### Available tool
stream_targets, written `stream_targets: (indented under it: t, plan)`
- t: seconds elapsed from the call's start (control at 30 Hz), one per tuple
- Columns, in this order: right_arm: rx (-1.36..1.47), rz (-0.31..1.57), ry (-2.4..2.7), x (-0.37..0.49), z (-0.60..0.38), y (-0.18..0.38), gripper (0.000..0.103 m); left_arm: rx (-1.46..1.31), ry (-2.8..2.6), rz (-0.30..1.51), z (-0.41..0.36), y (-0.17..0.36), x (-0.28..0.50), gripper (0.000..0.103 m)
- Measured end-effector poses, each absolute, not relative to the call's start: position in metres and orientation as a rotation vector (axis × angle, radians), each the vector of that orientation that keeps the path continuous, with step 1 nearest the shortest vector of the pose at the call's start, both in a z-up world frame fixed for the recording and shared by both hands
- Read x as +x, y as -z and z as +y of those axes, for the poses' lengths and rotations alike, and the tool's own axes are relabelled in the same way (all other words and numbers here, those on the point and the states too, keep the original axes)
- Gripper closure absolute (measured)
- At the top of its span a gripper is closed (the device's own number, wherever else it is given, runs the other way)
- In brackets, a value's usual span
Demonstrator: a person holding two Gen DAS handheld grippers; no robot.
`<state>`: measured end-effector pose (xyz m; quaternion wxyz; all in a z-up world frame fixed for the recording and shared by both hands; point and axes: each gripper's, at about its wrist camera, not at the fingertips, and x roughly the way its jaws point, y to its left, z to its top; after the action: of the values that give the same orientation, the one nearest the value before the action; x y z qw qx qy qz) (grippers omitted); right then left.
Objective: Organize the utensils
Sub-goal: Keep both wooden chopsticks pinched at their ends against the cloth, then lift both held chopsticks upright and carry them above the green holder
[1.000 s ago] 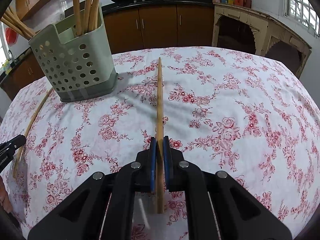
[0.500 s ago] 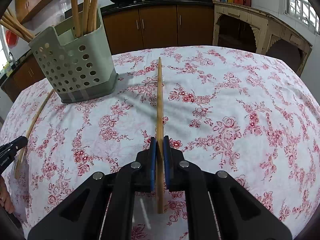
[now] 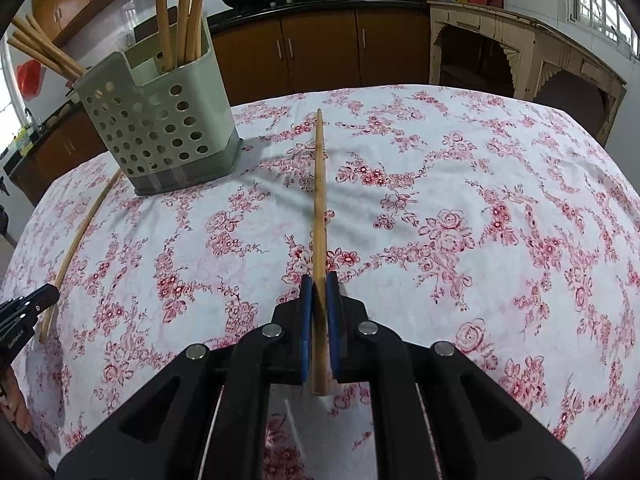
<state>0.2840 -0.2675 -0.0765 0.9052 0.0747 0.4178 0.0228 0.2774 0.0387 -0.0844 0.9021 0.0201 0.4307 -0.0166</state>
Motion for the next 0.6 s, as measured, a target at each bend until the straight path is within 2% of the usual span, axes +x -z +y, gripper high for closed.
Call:
stream_targets:
  t: [0.3,0.6]
  plan:
    - [0.18,0.758,-0.037,0.253,-0.287,0.044,0.095,0.048,0.056,0.872,0.048,0.063,0.256,0.095]
    - [0.17,0.585,-0.023,0.237,-0.304,-0.016,0.095,0.062,0.083,0.724,0.051,0.0,0.237,0.095]
